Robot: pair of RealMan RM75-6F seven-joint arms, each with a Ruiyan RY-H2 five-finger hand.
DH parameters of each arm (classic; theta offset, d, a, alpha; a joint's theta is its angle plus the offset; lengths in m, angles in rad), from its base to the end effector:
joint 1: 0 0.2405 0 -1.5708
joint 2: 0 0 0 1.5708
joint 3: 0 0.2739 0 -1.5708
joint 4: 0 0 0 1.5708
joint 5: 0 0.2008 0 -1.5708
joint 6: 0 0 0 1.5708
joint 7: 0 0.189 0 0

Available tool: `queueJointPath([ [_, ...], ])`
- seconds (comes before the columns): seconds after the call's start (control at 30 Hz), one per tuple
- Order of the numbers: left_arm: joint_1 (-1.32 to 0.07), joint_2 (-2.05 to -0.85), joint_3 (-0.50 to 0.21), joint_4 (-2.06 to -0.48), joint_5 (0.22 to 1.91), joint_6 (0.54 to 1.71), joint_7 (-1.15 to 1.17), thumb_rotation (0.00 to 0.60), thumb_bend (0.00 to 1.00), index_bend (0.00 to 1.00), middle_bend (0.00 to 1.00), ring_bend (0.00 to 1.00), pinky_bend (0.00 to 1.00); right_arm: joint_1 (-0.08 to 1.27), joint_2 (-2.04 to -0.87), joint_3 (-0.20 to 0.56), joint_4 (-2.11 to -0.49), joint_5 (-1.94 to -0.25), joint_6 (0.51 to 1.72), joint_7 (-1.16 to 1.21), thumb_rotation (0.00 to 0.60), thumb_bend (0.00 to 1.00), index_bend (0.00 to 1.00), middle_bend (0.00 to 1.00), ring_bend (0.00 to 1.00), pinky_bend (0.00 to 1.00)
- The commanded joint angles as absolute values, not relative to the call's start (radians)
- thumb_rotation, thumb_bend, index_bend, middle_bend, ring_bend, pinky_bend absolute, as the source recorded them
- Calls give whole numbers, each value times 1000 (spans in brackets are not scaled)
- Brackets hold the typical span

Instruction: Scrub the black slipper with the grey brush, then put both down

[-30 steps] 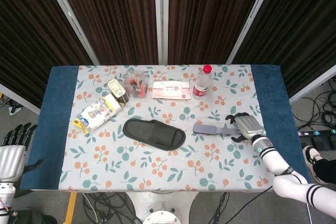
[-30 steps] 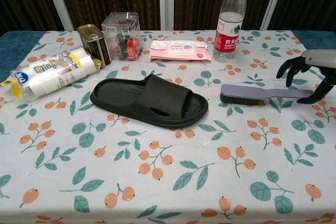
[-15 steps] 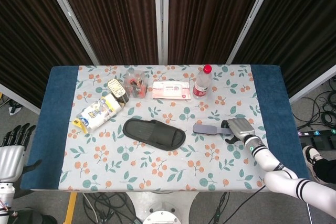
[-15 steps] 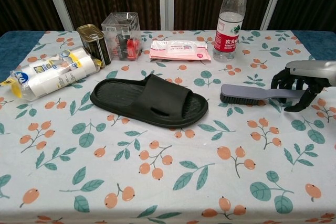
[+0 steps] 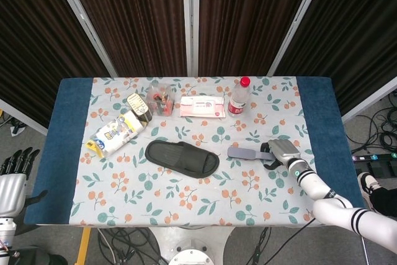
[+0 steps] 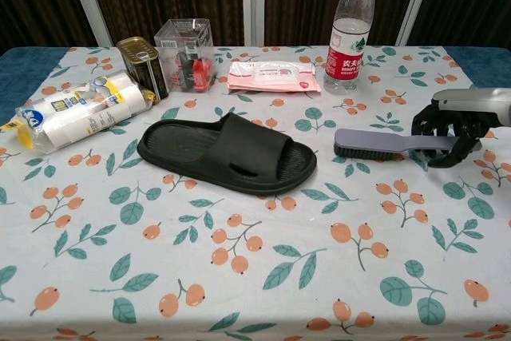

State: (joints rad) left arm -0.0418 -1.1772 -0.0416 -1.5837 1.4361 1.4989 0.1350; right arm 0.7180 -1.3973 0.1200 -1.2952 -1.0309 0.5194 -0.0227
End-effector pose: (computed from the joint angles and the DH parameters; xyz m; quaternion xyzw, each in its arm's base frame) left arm -0.3446 0.2102 0.1633 -0.5856 -0.3828 -0.3332 0.6321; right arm -0.2745 -0.3996 -0.0081 0.7195 -0.5386 0.2106 0.3845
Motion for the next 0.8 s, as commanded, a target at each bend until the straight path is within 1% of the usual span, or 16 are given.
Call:
queueJointPath([
  [0.03, -41, -1178, -41, -1582, 1434, 1499, 134, 600, 67, 162, 176, 90, 144, 722, -1405, 117, -1290, -1023, 510, -12, 600, 176, 499, 534, 515, 668],
  [0.17, -39, -1180, -40, -1577, 1433, 1498, 129, 600, 67, 161, 176, 90, 144, 734, -1413, 115, -1277, -1009, 488, 3, 600, 177, 552, 597, 587, 767],
  [0.3, -38, -1183, -40, -1573, 1432, 1498, 127, 600, 67, 162, 177, 90, 143, 748, -1425, 118, -1266, -993, 485, 6, 600, 187, 642, 675, 673, 858],
  [0.4, -37, -1185, -41, -1571, 1429, 1498, 123, 600, 67, 162, 177, 90, 143, 758, -1438, 118, -1256, -979, 495, -4, 600, 212, 738, 731, 746, 929],
  [0.47, -36, -1187, -41, -1568, 1429, 1499, 120, 600, 67, 161, 177, 90, 144, 764, -1446, 118, -1252, -966, 501, -11, 600, 246, 836, 775, 793, 977],
  [0.53, -35, -1188, -40, -1562, 1431, 1498, 116, 600, 66, 161, 177, 90, 143, 768, -1452, 118, -1251, -957, 508, -15, 600, 282, 903, 822, 841, 998],
  [0.63, -36, -1188, -40, -1556, 1436, 1501, 108, 600, 68, 161, 176, 90, 144, 766, -1448, 117, -1259, -978, 517, -7, 600, 350, 972, 873, 908, 1000],
  [0.73, -45, -1181, -42, -1556, 1455, 1499, 94, 600, 94, 161, 176, 90, 144, 750, -1430, 125, -1279, -1032, 531, 33, 600, 383, 1000, 902, 940, 1000],
  [0.8, -57, -1175, -46, -1556, 1478, 1501, 81, 600, 153, 162, 177, 90, 143, 734, -1411, 132, -1300, -1084, 558, 66, 600, 384, 1000, 915, 952, 1000],
])
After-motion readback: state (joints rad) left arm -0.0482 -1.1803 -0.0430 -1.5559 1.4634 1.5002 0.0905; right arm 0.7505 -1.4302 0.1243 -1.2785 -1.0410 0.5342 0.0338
